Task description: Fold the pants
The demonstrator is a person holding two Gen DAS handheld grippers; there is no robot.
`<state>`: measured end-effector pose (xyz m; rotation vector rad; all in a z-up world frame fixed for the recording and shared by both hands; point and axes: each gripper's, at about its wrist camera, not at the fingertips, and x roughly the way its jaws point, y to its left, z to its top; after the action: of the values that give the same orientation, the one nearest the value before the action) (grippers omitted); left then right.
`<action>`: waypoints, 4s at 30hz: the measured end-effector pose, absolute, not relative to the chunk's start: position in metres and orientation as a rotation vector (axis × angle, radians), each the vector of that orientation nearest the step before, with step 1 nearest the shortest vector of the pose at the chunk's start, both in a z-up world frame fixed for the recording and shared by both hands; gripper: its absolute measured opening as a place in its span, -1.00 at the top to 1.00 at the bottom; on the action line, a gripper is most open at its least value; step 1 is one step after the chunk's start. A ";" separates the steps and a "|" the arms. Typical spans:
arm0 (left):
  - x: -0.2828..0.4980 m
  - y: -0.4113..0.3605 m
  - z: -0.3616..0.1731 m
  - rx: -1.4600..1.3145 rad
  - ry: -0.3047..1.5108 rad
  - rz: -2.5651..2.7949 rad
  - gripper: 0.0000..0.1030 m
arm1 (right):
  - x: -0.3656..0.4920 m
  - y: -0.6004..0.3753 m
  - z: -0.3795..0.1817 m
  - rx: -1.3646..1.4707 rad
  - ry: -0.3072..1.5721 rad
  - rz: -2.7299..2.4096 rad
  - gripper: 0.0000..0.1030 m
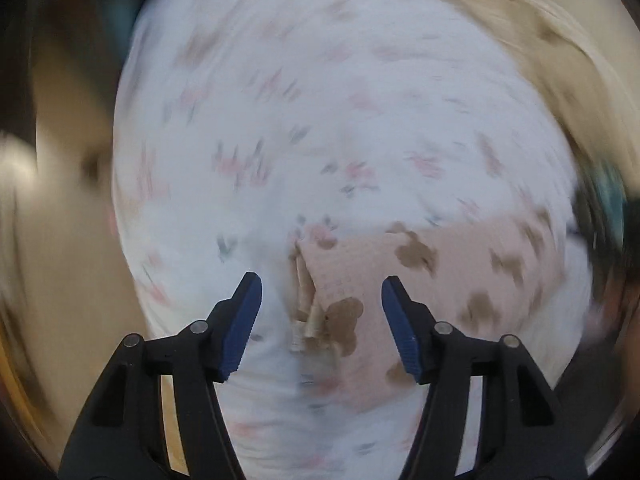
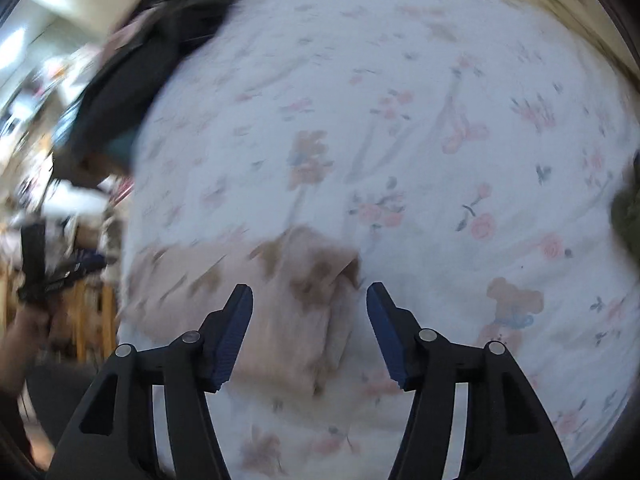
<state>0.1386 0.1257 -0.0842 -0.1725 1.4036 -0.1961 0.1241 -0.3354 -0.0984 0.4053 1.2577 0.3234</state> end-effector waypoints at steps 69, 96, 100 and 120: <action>0.129 0.130 -0.141 -0.474 1.297 -0.066 -0.61 | 0.131 -0.322 -0.156 0.611 1.355 0.402 -0.66; 0.139 0.090 -0.104 -0.233 1.174 -0.158 0.90 | 0.157 -0.269 -0.111 0.320 1.215 0.498 0.85; 0.166 0.103 -0.102 -0.226 1.133 -0.118 0.90 | 0.194 -0.254 -0.117 0.264 1.197 0.514 0.85; 0.458 0.146 -0.100 -0.018 0.991 -0.054 0.89 | 0.524 -0.157 -0.118 0.094 1.152 0.455 0.84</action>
<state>0.4578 0.1463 -0.1002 -0.0179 0.9914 -0.0542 0.5238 -0.1571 -0.1178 0.0943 1.1523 0.4554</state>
